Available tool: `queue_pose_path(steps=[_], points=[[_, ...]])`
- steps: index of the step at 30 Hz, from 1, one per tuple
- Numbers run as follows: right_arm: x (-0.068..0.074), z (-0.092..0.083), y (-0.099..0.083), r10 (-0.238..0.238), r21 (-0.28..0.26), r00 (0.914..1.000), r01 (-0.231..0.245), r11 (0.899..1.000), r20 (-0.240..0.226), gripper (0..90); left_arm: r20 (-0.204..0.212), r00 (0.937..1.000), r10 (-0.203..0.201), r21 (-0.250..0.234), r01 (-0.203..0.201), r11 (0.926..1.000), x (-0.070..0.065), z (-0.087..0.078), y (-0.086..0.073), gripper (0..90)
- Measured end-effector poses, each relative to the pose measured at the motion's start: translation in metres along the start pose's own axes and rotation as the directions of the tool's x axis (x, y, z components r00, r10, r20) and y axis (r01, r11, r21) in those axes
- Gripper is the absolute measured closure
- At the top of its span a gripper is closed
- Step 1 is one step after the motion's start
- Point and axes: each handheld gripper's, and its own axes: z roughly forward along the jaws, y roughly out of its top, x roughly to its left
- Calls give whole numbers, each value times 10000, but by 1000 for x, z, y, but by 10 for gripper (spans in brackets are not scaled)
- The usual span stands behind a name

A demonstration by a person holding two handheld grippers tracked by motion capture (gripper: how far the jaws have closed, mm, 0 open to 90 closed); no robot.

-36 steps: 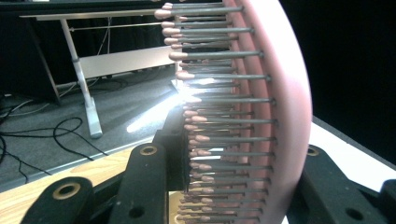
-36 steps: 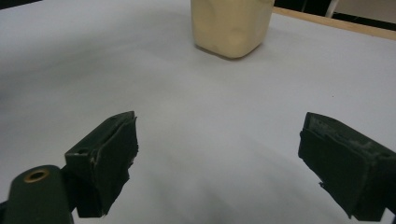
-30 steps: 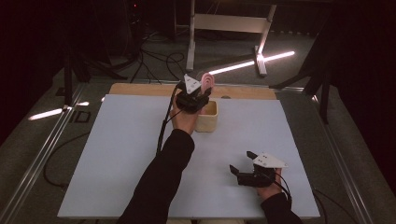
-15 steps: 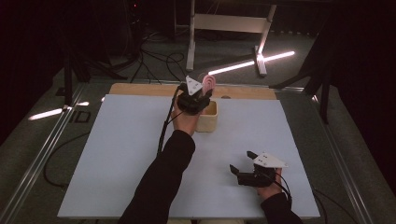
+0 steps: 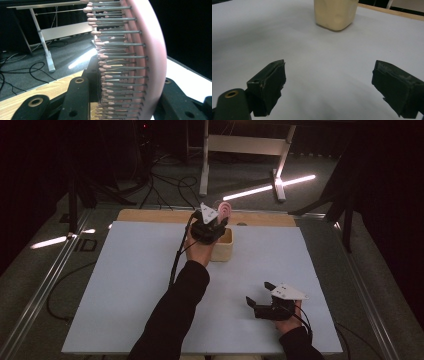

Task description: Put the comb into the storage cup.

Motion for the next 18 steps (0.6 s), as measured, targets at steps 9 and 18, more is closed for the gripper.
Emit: queue_pose_path(steps=[9, 18], points=[[0, 0, 0, -32, 9, 10000, 32, 10000, 18, 114, 50, 9999, 120, 111, -121, 9999, -5, 4, -4, 638], [0, 0, 0, -34, 9, 10000, 34, 10000, 1, 115, 61, 9997, 218, 180, -219, 9996, -9, 6, -6, 638]])
